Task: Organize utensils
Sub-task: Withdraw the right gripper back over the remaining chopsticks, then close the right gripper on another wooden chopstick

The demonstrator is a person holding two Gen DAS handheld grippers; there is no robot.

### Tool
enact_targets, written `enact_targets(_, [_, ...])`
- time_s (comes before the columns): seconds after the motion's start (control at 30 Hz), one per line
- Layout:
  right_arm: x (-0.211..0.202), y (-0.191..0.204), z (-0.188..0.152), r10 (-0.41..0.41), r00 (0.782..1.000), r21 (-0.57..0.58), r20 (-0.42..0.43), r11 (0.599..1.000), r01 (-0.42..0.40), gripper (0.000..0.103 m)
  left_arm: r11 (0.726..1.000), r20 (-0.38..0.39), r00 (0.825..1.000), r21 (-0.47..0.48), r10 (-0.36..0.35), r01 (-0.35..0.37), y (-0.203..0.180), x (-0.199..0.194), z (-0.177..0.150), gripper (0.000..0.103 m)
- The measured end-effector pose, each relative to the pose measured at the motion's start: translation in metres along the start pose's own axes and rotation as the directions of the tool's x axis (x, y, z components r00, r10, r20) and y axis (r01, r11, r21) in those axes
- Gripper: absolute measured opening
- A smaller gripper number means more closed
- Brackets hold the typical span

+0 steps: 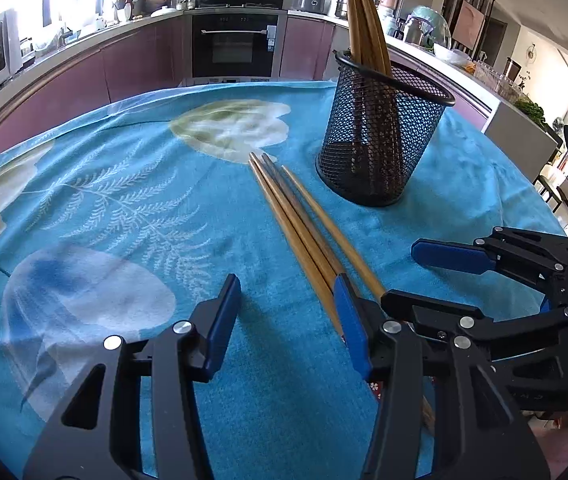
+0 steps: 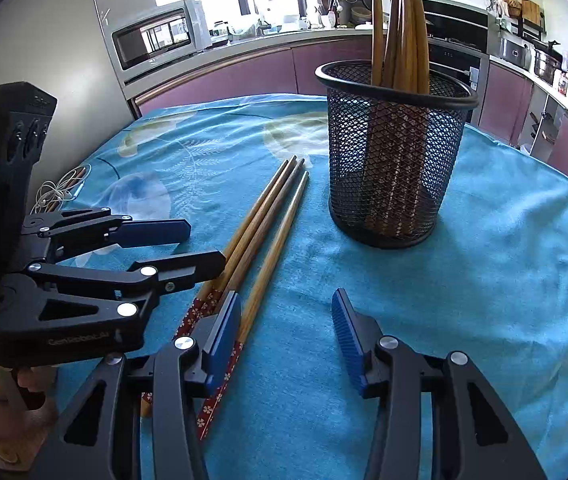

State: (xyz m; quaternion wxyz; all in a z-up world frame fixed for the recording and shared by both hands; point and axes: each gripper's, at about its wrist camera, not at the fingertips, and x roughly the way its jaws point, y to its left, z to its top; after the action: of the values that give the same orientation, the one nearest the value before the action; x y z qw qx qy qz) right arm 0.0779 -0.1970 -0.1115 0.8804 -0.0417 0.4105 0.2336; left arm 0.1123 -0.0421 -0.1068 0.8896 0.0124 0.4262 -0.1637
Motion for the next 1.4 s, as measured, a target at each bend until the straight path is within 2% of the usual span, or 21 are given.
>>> enact_targets(0.27, [0.000,-0.001,0.000,0.000,1.000,-0.002,-0.001,1.000,0.000,0.045,1.000,-0.008,1.000,0.018,0.020,-0.020,-0.001,0.002,0.002,0.046])
enact_targets(0.4, [-0.001,-0.001,0.000,-0.002,1.000,-0.005,-0.002,1.000,0.002,0.044,0.999,-0.017,0.999,0.031,0.041,-0.041,-0.003,0.002,0.001,0.033])
enact_targets(0.57, [0.002,0.000,0.002,-0.022,1.000,-0.019,-0.007,1.000,0.022,0.039,0.999,-0.023,0.999,0.012,0.032,-0.031,0.003,0.000,0.002,0.025])
enact_targets(0.8, [0.009,0.001,0.010,-0.029,0.999,-0.029,-0.013,0.999,0.029,0.037,0.999,-0.022,0.999,0.011,0.045,-0.045,0.004,0.005,0.010,0.026])
enact_targets(1.03, [0.019,-0.003,0.025,-0.008,0.999,-0.014,-0.032,1.000,0.008,0.027,0.999,-0.032,0.998,0.007,0.051,-0.051,0.008,0.016,0.021,0.025])
enact_targets(1.2, [0.027,-0.004,0.033,-0.011,0.999,-0.006,-0.036,1.000,0.010,0.021,0.998,-0.032,0.998,-0.001,0.058,-0.058,0.009,0.021,0.027,0.020])
enact_targets(1.33, [0.030,-0.008,0.036,-0.008,0.999,0.012,-0.031,1.000,0.009,0.010,0.998,-0.029,0.998,-0.013,0.058,-0.058,0.010,0.024,0.029,0.016])
enact_targets(1.4, [0.030,-0.011,0.036,0.005,1.000,0.031,-0.030,1.000,-0.004,0.009,0.998,-0.026,0.998,-0.027,0.056,-0.057,0.011,0.025,0.029,0.010])
